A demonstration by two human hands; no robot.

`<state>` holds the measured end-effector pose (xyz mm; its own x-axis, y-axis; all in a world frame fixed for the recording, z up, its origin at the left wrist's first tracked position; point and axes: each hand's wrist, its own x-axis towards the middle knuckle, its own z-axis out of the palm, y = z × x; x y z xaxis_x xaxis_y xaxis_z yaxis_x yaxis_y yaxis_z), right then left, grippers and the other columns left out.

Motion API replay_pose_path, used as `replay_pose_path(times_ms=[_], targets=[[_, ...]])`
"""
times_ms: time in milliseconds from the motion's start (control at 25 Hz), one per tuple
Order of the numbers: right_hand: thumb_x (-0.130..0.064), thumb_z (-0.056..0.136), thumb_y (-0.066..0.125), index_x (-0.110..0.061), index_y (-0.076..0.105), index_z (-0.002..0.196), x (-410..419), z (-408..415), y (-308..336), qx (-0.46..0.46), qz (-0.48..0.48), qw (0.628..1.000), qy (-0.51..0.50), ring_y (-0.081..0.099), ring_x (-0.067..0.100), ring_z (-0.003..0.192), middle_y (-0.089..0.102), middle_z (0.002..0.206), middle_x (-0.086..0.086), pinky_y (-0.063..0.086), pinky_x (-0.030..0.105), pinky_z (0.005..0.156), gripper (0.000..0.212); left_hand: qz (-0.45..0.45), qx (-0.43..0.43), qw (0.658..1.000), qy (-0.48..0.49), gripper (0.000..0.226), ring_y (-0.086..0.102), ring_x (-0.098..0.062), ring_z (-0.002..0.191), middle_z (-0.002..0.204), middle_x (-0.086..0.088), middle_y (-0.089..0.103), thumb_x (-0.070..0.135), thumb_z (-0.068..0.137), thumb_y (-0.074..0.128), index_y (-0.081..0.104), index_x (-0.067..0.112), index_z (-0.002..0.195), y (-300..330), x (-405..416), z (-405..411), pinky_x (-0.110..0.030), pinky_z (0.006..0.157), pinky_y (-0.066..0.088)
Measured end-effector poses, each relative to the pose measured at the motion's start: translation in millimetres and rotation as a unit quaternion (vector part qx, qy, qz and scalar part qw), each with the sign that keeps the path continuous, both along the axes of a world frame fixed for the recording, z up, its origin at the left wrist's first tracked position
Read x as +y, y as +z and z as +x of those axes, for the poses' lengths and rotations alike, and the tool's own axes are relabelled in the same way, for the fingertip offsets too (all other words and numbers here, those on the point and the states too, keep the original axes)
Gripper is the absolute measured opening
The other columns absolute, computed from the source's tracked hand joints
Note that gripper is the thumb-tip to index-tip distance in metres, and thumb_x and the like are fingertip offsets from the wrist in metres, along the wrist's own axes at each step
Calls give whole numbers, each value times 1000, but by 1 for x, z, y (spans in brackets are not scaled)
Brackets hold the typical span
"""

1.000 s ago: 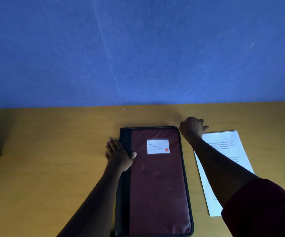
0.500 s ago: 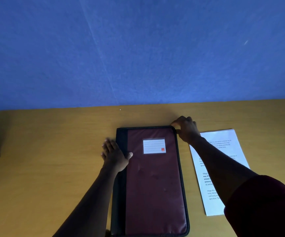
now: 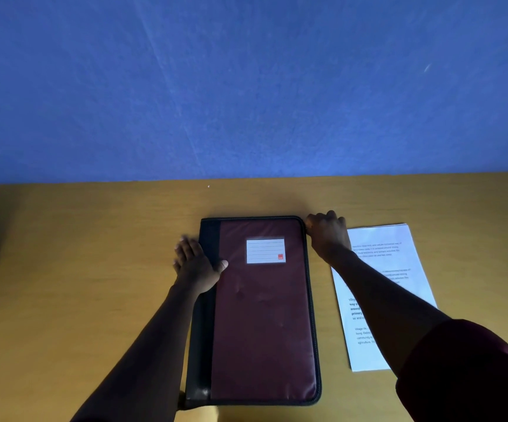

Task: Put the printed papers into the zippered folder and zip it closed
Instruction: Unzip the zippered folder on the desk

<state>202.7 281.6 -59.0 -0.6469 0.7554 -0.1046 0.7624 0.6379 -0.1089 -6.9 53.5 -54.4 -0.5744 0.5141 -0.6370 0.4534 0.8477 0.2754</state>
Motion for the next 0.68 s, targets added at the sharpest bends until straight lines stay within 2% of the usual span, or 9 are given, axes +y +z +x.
replay_pose_path(times_ms=[240,520,680], targets=[[-11,94,54,-14,62,98,-26,13,3,-3,-3,1000,-11,54,29,95,67,90,6,42,40,79,9,9,-4,1000,8,111,-25,-34,148,159,-16,-32,63,92,50,-22,2,152,2,-2,-1,-54,122,-1],[8,80,59,-8,58,80,-58,33,6,6,16,999,-44,54,33,73,61,74,12,34,33,58,16,52,3,999,-1,104,-19,-30,151,163,-13,-24,63,94,46,-14,5,155,0,-17,7,-53,122,1],[4,85,54,-9,56,83,-79,42,7,1,13,999,-50,55,32,81,61,80,10,33,34,61,13,66,1,998,-12,102,-17,-31,151,163,-13,-21,60,95,47,-15,5,155,-5,-40,21,-53,122,3]])
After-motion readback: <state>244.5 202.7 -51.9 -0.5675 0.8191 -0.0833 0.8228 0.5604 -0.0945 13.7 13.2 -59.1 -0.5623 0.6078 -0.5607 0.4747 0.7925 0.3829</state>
